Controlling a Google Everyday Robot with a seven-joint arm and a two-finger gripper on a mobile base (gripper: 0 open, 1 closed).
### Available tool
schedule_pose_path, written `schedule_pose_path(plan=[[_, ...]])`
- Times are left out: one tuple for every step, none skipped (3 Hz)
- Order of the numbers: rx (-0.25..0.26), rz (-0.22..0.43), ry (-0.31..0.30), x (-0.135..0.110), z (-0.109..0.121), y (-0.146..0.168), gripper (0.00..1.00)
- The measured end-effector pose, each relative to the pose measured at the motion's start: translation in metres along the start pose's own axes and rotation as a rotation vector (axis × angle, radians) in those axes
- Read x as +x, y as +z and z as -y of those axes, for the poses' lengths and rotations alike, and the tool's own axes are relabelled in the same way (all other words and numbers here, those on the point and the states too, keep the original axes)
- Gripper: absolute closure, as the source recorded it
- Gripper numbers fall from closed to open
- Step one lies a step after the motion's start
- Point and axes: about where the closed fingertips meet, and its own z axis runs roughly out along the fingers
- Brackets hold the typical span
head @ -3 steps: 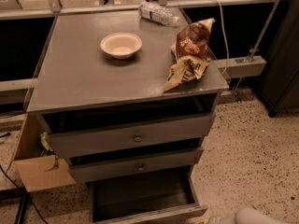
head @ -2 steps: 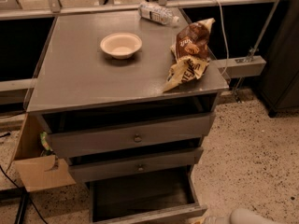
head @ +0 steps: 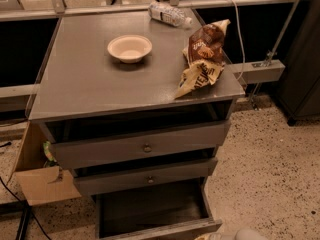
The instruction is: Close bottom drawer
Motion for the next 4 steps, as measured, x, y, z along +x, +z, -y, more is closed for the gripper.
schedule_pose_path(plan=[[0.0,0.0,0.0,0.0,0.0,0.0,1.0],[0.014,0.027,-0.024,0.002,0.005,0.009,1.0],[0.034,0.052,-0.051,0.007,0.011,0.02,1.0],[0.051,0.071,-0.072,0.012,0.018,0.03,1.0]])
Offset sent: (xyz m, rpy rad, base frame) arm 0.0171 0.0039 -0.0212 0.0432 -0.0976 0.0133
